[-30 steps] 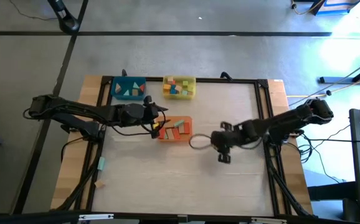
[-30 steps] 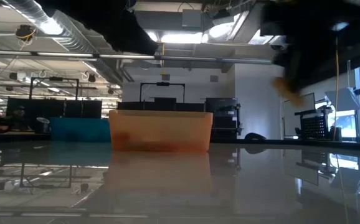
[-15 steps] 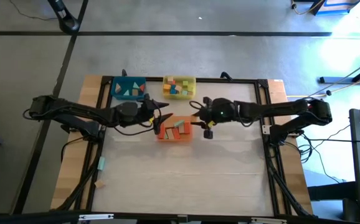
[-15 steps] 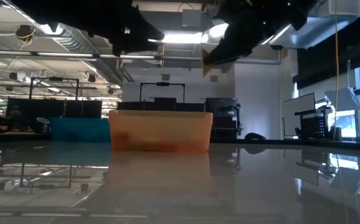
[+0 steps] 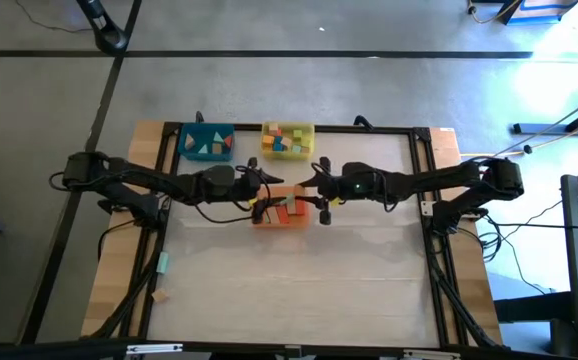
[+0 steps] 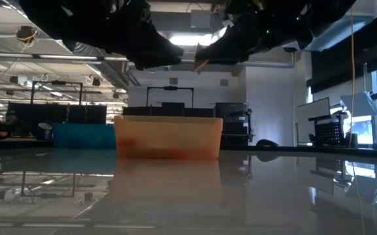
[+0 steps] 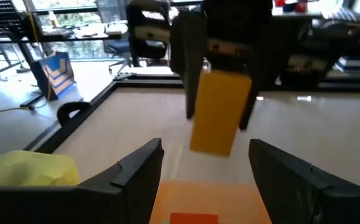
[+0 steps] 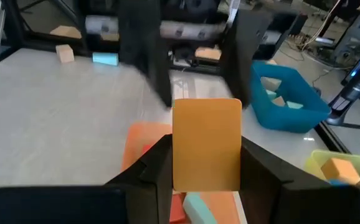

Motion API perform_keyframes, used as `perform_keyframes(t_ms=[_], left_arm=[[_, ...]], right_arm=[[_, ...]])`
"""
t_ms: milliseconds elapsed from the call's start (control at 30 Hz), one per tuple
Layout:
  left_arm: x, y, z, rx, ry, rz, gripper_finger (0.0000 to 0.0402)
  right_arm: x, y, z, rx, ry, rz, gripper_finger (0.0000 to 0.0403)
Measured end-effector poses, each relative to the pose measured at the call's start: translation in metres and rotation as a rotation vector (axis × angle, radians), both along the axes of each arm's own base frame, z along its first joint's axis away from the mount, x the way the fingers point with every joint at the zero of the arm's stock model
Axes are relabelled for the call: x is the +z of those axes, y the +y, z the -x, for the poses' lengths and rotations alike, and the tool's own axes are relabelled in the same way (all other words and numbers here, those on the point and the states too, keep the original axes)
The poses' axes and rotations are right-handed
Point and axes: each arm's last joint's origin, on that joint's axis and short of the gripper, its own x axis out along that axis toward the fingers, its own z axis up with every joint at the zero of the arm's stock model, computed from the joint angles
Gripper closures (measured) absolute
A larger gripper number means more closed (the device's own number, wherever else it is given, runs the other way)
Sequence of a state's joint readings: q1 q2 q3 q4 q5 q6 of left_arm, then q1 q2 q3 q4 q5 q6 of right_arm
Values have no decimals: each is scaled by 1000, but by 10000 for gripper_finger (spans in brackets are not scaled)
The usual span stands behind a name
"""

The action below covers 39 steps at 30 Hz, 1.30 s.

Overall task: Sort blocks by size
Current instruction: Put the yellow triangle block into the blue bin

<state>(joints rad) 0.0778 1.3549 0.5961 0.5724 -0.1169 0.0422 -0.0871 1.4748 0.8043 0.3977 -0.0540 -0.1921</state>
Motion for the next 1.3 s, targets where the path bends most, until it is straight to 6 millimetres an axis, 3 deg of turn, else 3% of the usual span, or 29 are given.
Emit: perform_keyframes(t_ms=[500, 800, 1300], left_arm=[[1, -2, -1, -53, -15, -12, 176], [2, -3, -1, -61, -22, -14, 176], [1, -4, -1, -71, -11, -27, 222]], right_arm=[[14, 1, -4, 79, -162, 27, 270], [-4, 0, -20, 119, -204, 69, 270], [-6, 1, -23, 158, -236, 33, 270]])
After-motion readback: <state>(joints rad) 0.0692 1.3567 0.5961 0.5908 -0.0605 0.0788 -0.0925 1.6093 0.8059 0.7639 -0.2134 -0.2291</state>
